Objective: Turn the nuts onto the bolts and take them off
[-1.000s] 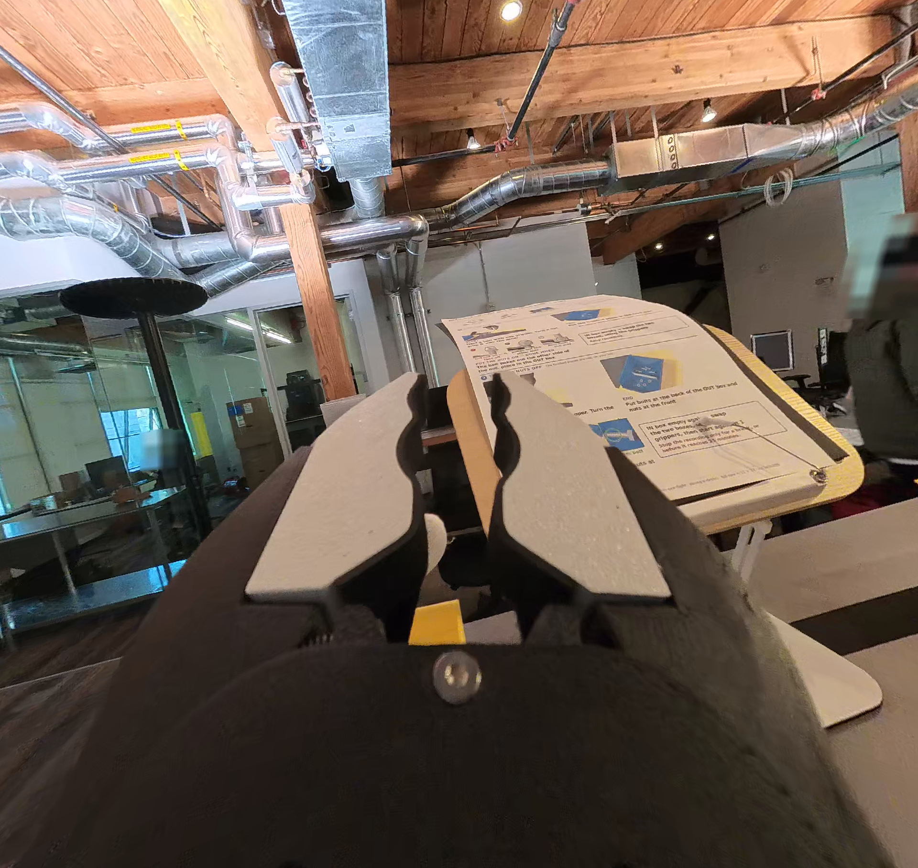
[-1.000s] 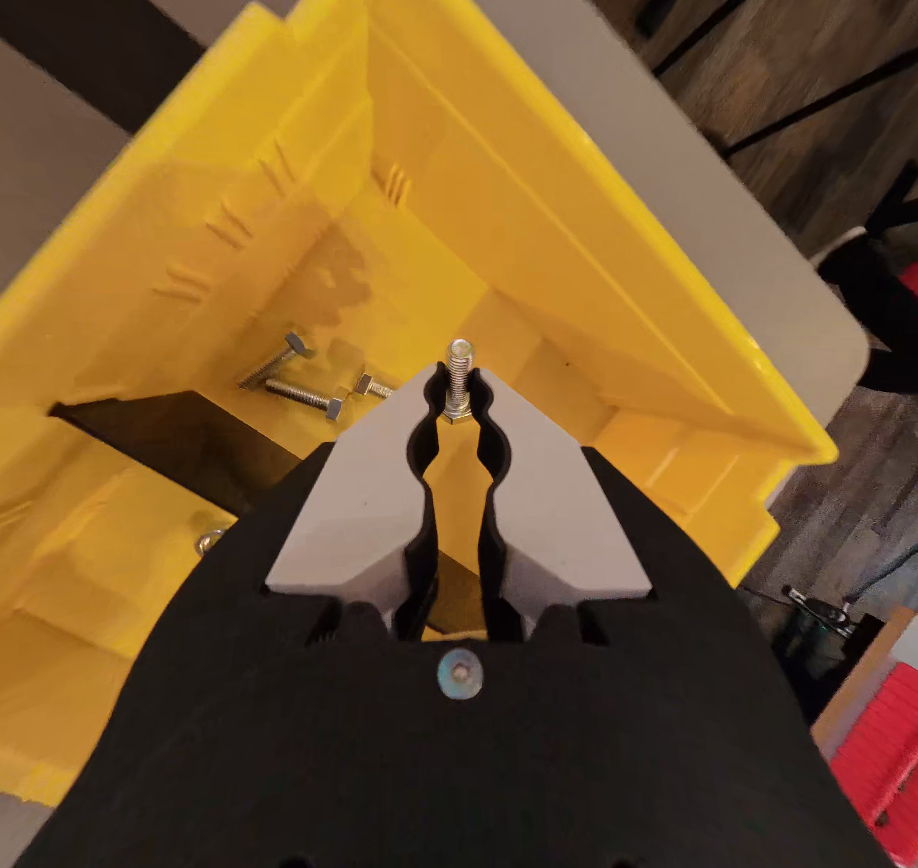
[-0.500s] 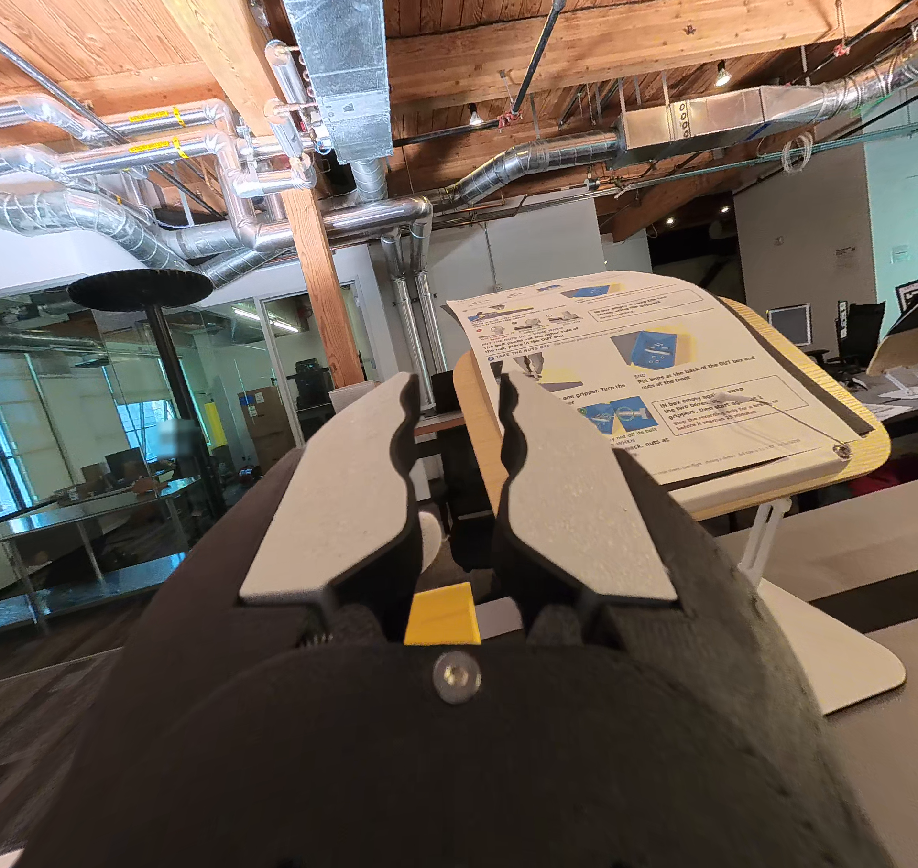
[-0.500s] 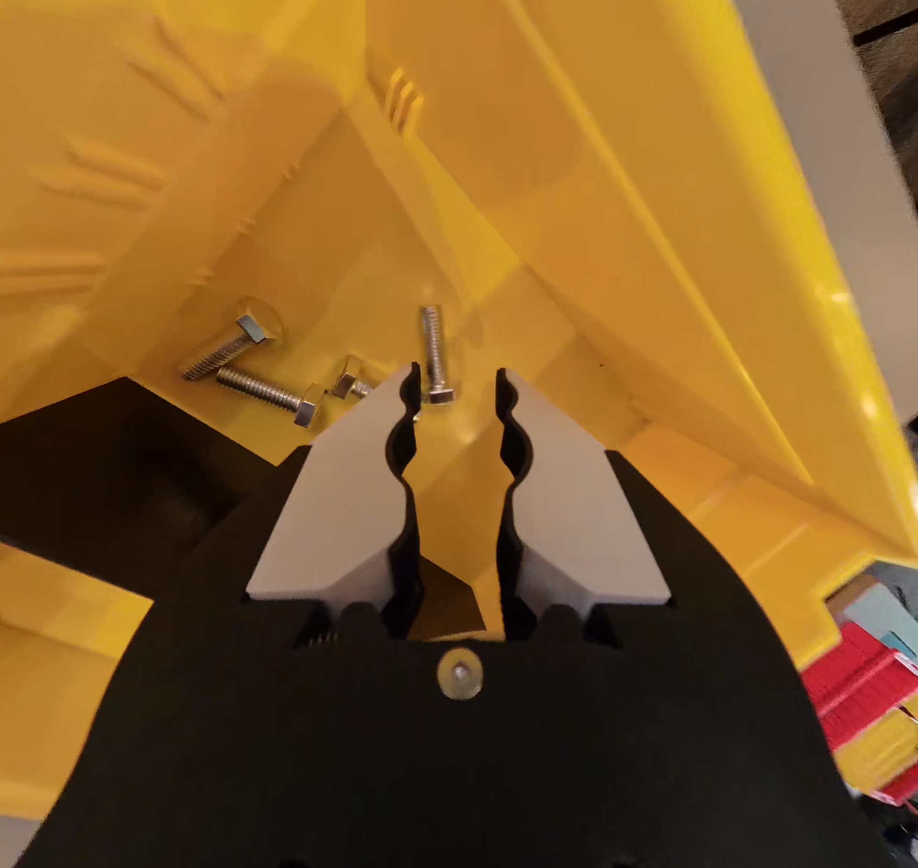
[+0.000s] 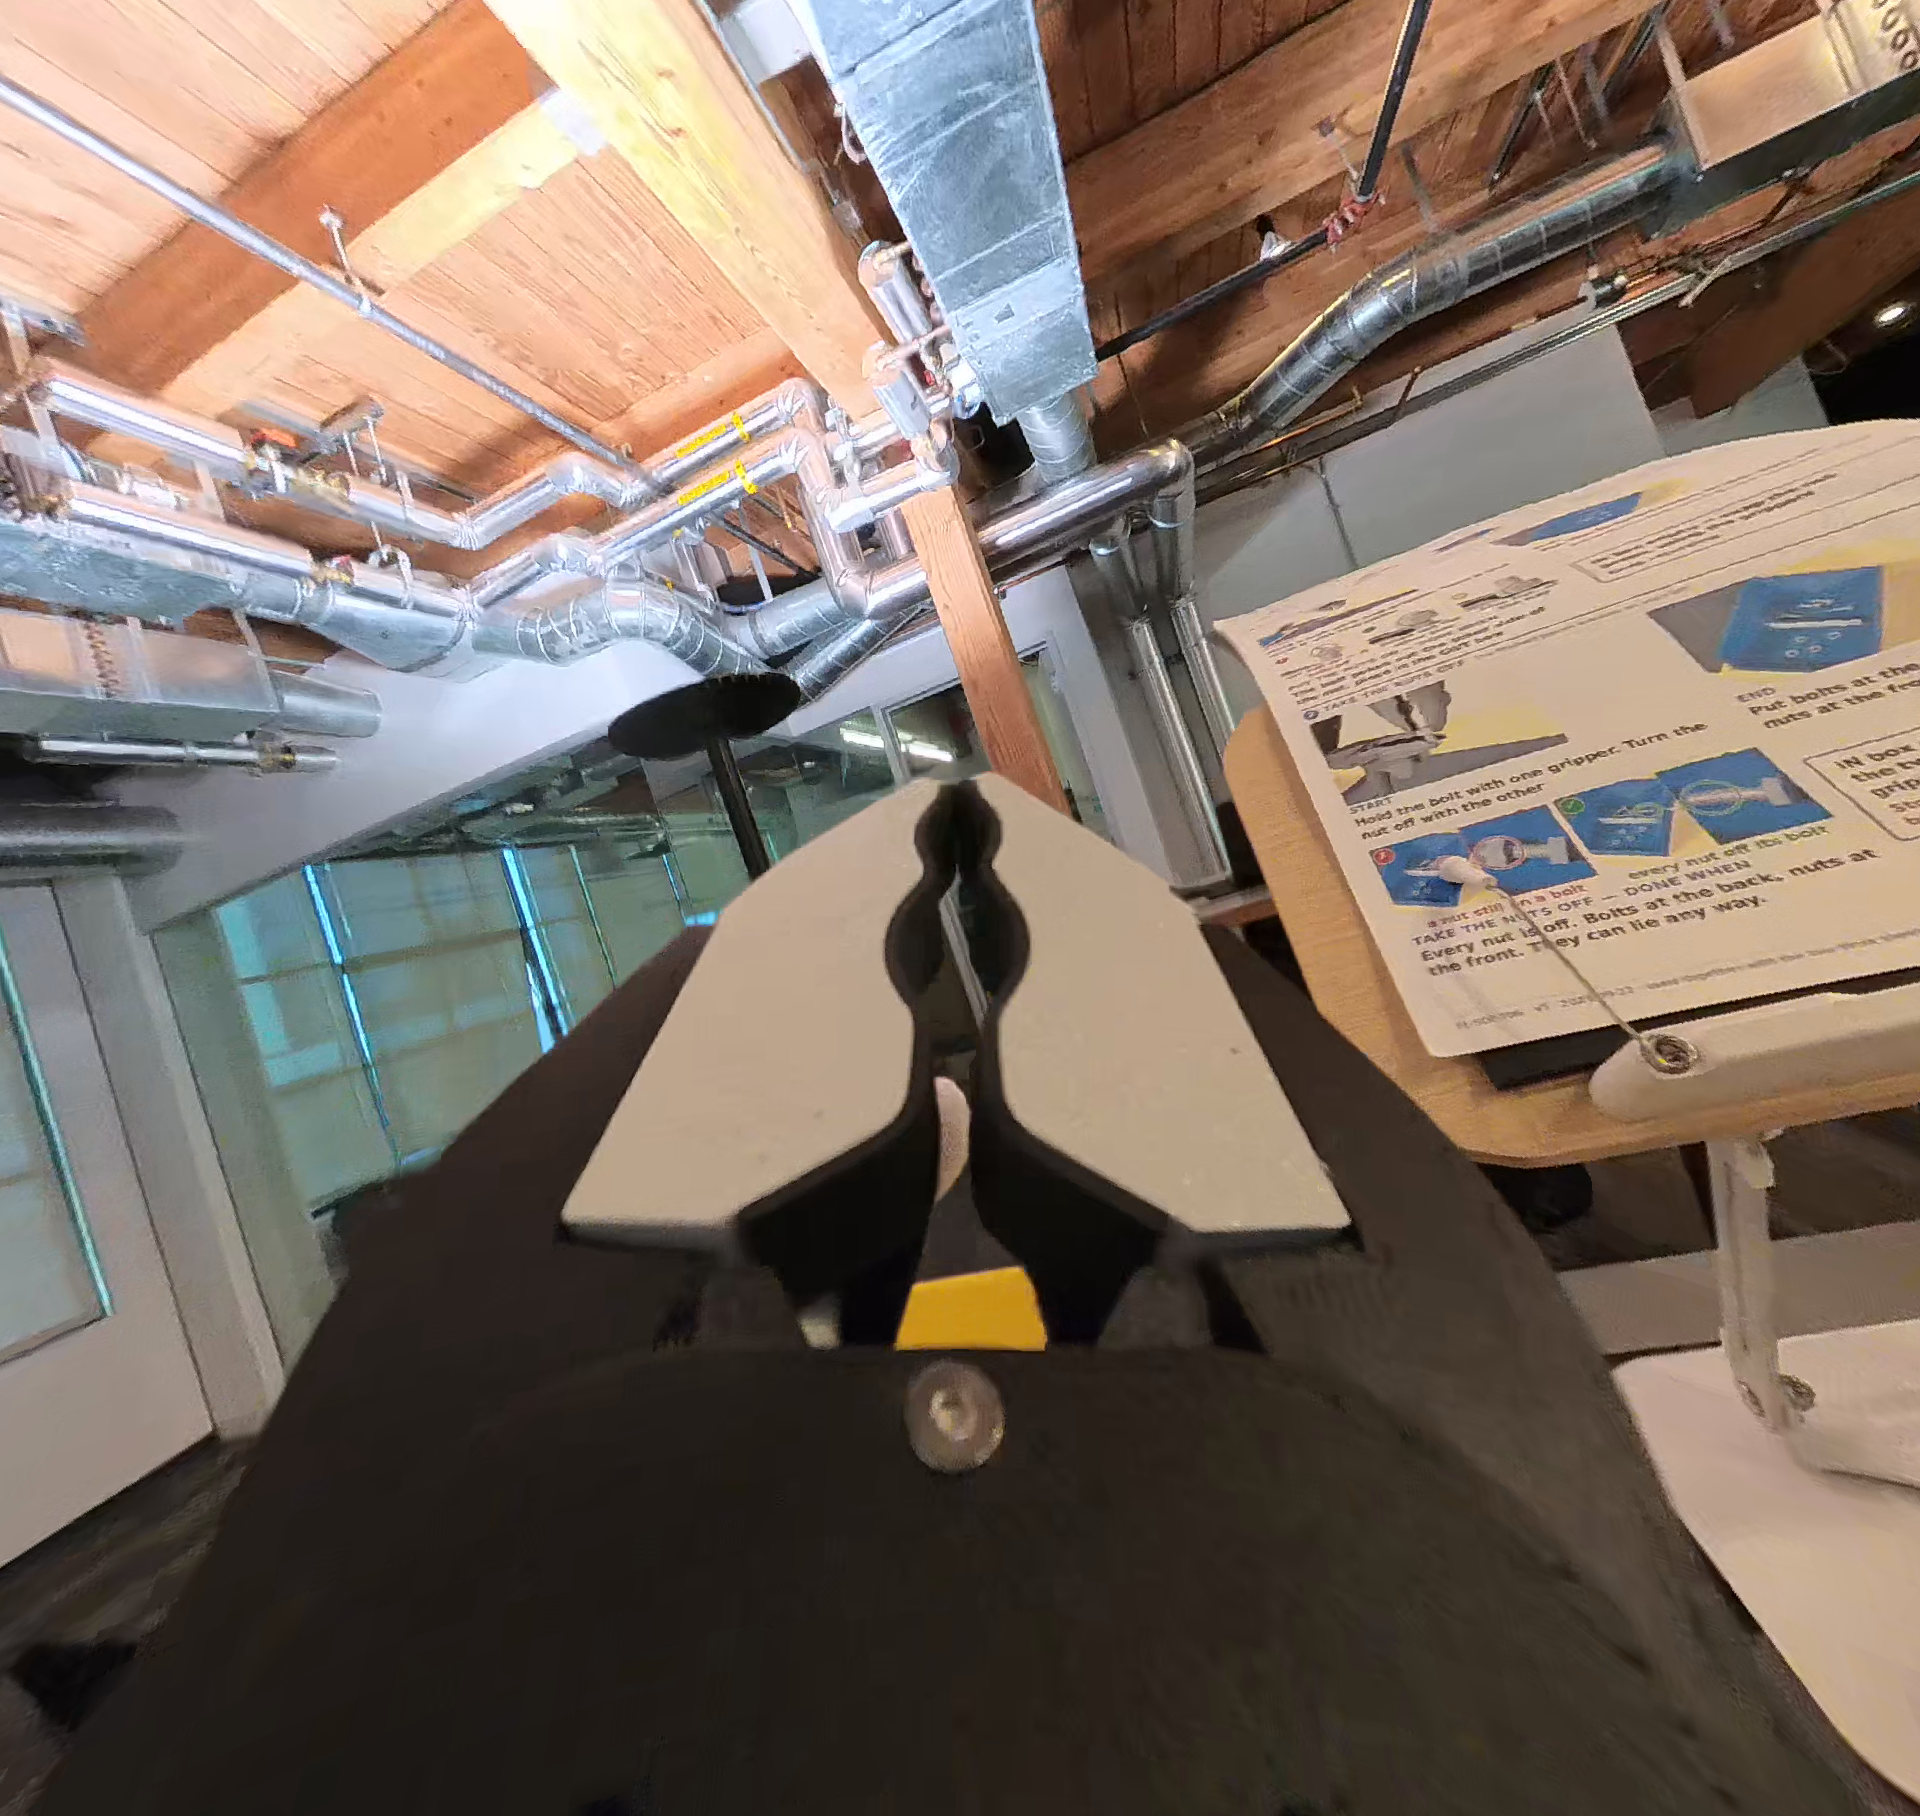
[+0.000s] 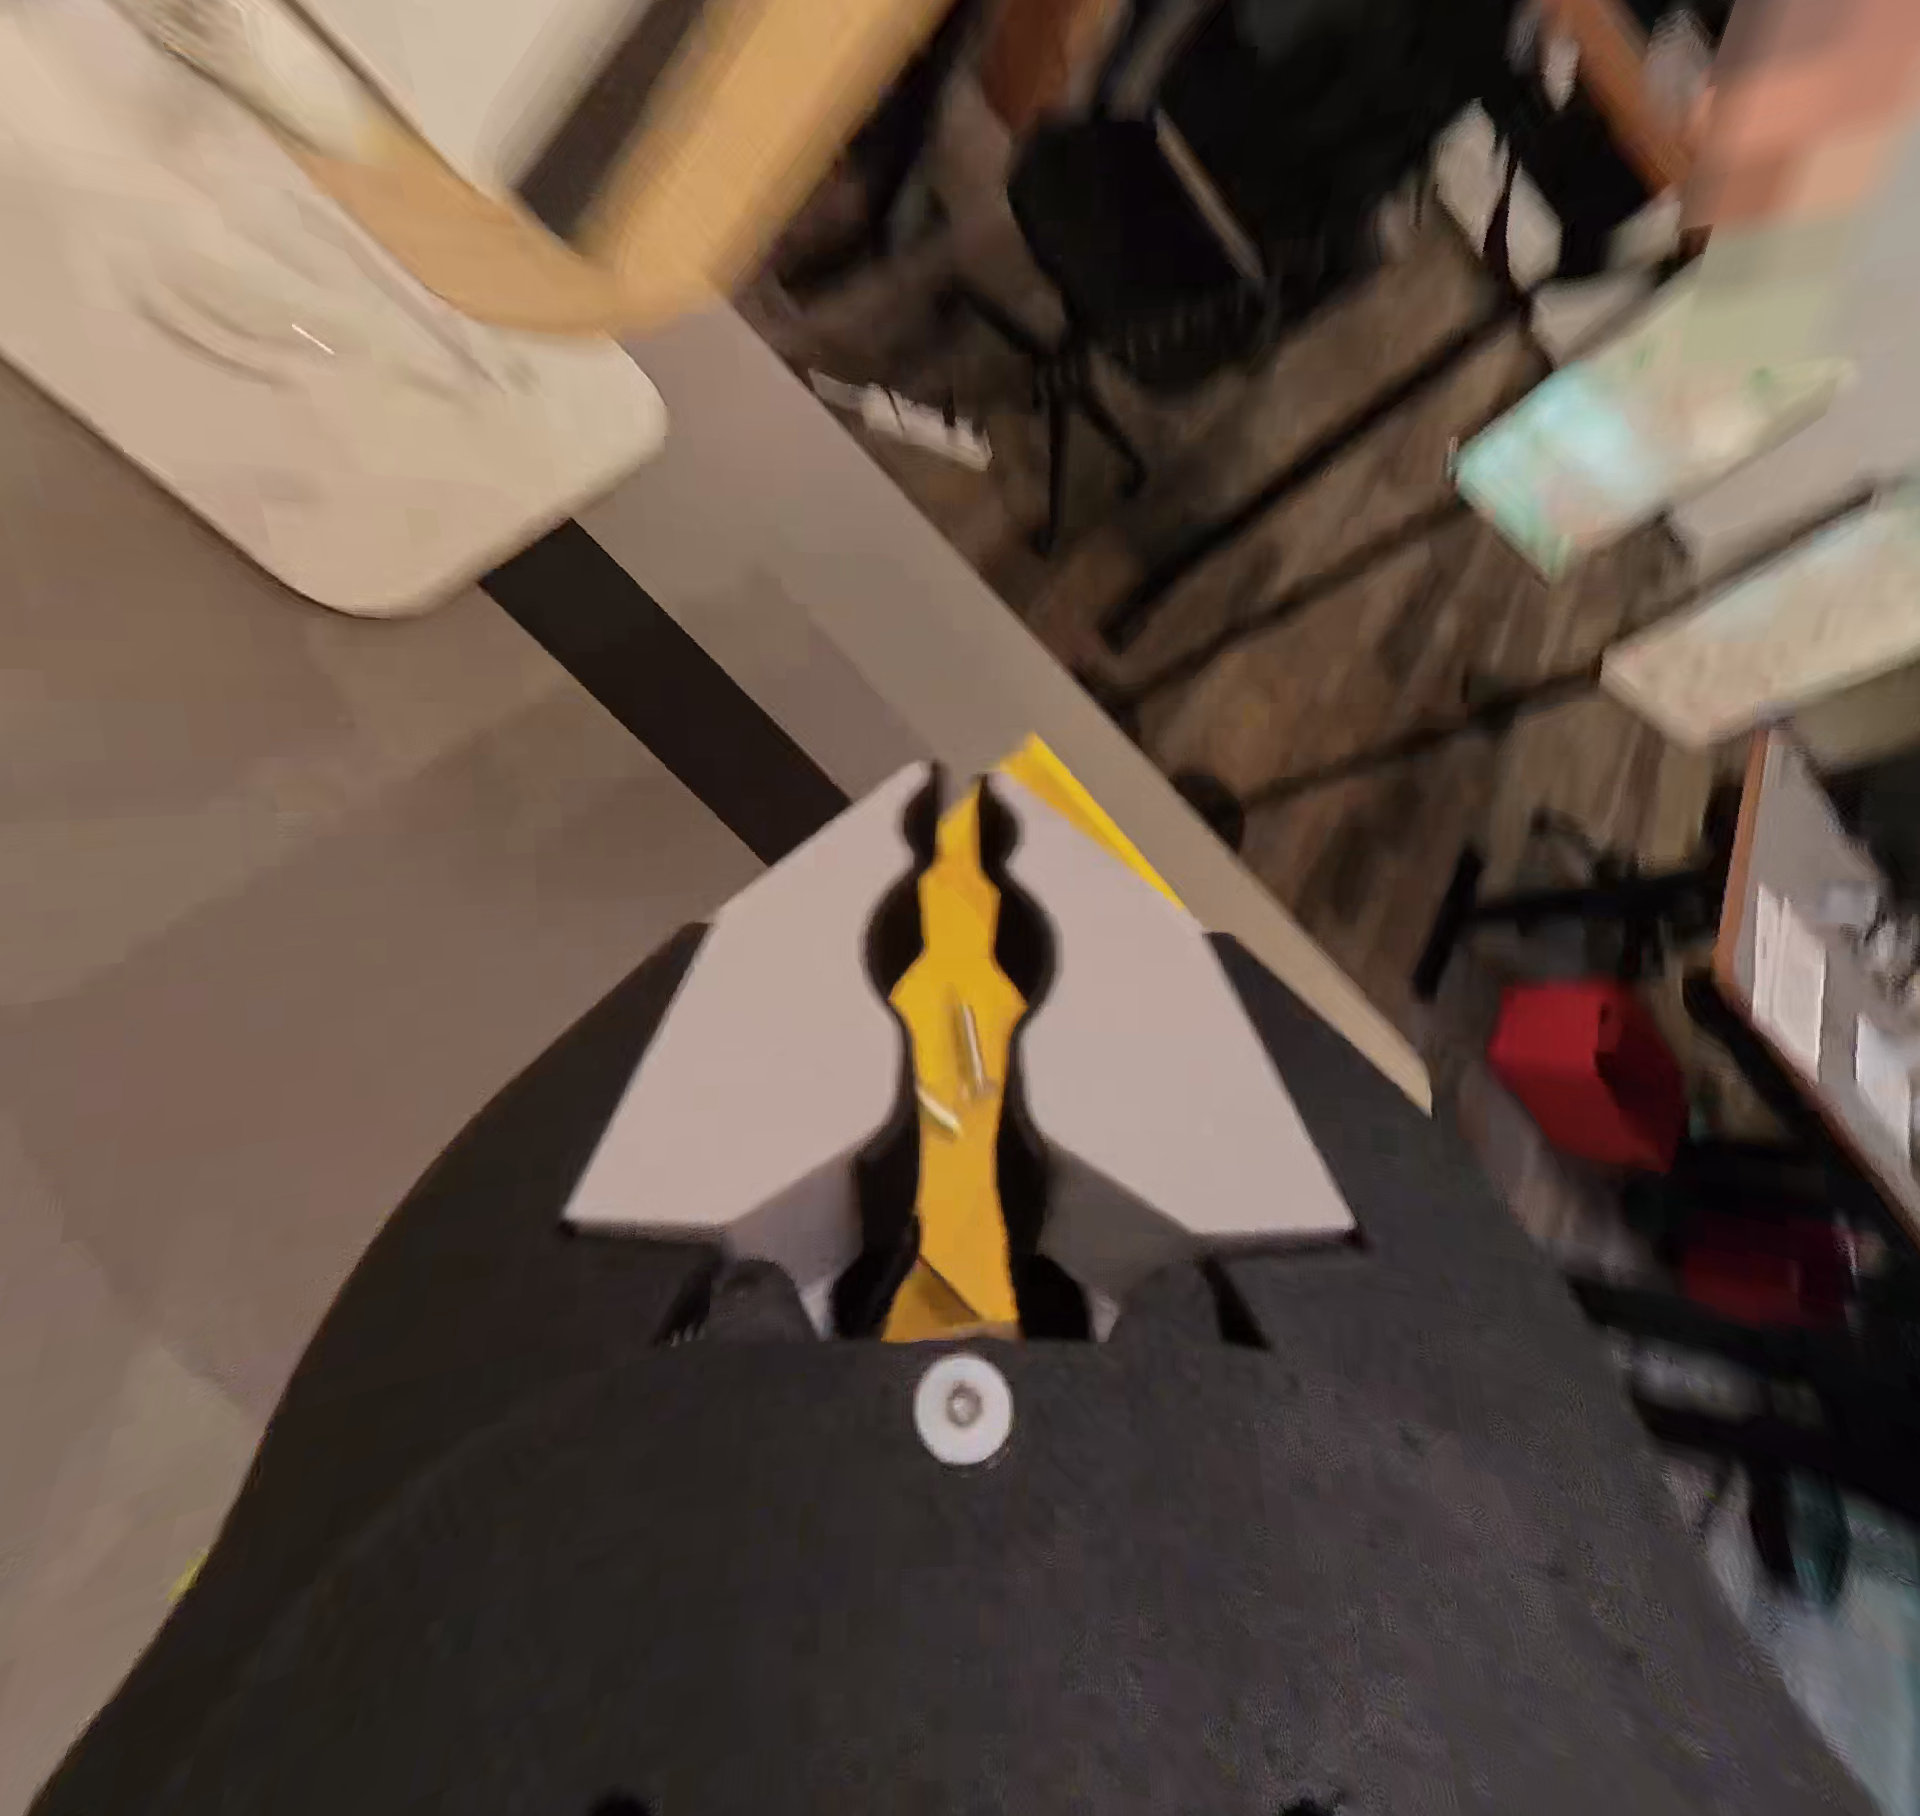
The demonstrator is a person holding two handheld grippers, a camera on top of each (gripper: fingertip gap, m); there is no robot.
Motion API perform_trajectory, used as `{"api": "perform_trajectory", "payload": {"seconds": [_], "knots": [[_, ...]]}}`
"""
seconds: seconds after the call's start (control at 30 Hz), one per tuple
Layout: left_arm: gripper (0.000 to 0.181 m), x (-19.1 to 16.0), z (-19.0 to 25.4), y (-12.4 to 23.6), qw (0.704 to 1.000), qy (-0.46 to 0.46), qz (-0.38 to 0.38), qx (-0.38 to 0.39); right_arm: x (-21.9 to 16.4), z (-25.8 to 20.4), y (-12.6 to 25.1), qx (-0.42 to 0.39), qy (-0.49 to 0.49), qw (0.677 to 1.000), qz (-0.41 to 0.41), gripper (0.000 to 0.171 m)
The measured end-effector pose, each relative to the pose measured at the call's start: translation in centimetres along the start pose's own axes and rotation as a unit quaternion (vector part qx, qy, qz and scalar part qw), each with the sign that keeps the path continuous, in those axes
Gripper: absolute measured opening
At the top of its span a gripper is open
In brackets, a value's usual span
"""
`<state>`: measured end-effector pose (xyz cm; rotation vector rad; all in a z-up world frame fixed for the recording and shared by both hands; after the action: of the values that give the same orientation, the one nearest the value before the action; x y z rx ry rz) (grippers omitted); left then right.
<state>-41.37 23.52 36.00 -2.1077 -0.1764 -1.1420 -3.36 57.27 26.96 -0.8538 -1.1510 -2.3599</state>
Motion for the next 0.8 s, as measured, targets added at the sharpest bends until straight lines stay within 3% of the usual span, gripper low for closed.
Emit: {"api": "perform_trajectory", "payload": {"seconds": [0.13,0.23,0.37,0.4,0.43,0.47,0.5,0.7,0.77,0.8], "knots": [[0.000,-0.4,-1.2,-0.2,0.999,0.048,-0.014,0.008,9.1,-5.7,5.4,0.025,0.022,0.975,0.222,0.000],[0.032,0.5,-0.7,-0.3,0.997,0.080,0.002,-0.004,14.9,-9.8,8.5,0.030,-0.001,0.945,0.324,0.063],[0.044,2.2,1.0,-0.2,0.994,0.102,0.020,-0.034,19.8,-13.1,9.8,-0.061,0.017,0.904,0.424,0.099],[0.040,2.6,1.6,-0.1,0.993,0.105,0.023,-0.043,20.3,-13.6,10.2,-0.079,0.005,0.892,0.445,0.091],[0.032,3.0,1.9,0.1,0.993,0.107,0.031,-0.048,20.6,-14.0,10.8,-0.094,-0.008,0.877,0.472,0.060],[0.010,3.5,2.2,0.3,0.992,0.107,0.040,-0.049,20.7,-14.7,11.4,-0.097,-0.014,0.861,0.498,0.011],[0.000,3.6,2.4,0.5,0.992,0.104,0.039,-0.052,20.7,-15.3,11.7,-0.099,-0.014,0.853,0.513,0.000],[0.002,3.8,4.9,0.6,0.986,0.136,0.028,-0.092,20.7,-16.6,10.8,-0.139,0.003,0.846,0.515,0.000],[0.011,3.9,6.1,0.7,0.985,0.134,0.028,-0.104,20.9,-16.4,11.4,-0.137,-0.017,0.835,0.533,0.032],[0.012,4.0,6.7,0.8,0.984,0.136,0.028,-0.112,21.0,-16.6,11.4,-0.116,-0.024,0.836,0.535,0.035]]}}
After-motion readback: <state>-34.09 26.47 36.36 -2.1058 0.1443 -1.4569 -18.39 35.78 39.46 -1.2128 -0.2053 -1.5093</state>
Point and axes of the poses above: each gripper's, where its closed fingertips meet, y back along the fingers, x out of its top, z = x × y across the jaws, the point moved 1 cm from there along y, back along the fingers, and after that the axes turned 3 degrees about -x, right-handed, at the moved point
